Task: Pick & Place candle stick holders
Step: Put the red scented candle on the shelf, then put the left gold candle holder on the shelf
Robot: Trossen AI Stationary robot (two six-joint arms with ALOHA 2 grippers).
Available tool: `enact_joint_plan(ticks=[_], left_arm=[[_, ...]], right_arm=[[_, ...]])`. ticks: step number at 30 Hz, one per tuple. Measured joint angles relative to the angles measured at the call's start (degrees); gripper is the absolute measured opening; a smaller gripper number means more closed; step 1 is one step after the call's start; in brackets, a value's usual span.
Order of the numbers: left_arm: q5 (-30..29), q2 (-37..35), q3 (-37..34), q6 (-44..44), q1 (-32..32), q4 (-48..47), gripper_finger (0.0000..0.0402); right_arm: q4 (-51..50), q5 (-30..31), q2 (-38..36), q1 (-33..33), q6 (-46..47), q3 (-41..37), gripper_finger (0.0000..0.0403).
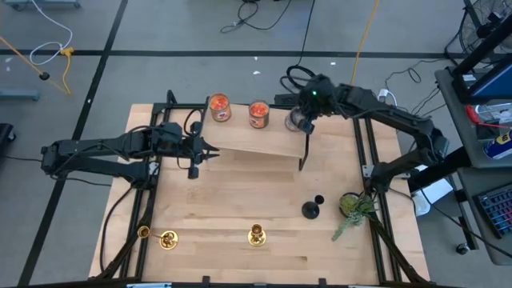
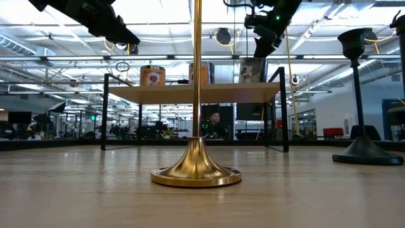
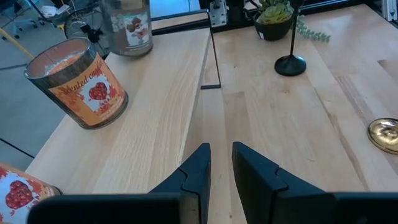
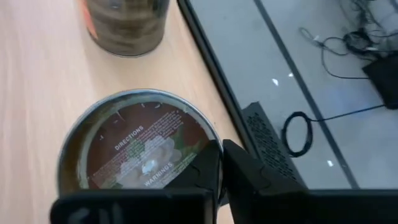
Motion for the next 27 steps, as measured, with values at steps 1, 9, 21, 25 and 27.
enact_joint_plan(ticks=[1, 9, 21, 25, 27], left_arm=[[0.00, 0.00, 0.00, 0.00, -0.01, 0.01, 0.0074], [0.00, 0.00, 0.00, -0.04, -0.02, 0.00, 0.0074], [0.00, 0.00, 0.00, -0.15, -0.01, 0.01, 0.0074], [0.00, 0.00, 0.00, -0.15, -0.01, 0.01, 0.0074], [0.02, 0.00, 0.00, -0.15, 0.00, 0.01, 0.0074]], right_arm=[[-0.01, -1.04, -0.02, -0.14, 0.02, 0.00, 0.0014], [0.55, -1.90, 0.07, -0.49, -0.02, 0.00, 0.0013], [6.09, -1.76, 0.04, -0.47, -3.54, -2.11, 0.0065], [8.68, -1.77, 0.04, -0.47, -5.35, -3.12, 0.0081], [9.84, -1.80, 0.04, -0.22, -6.00, -3.15, 0.0087]])
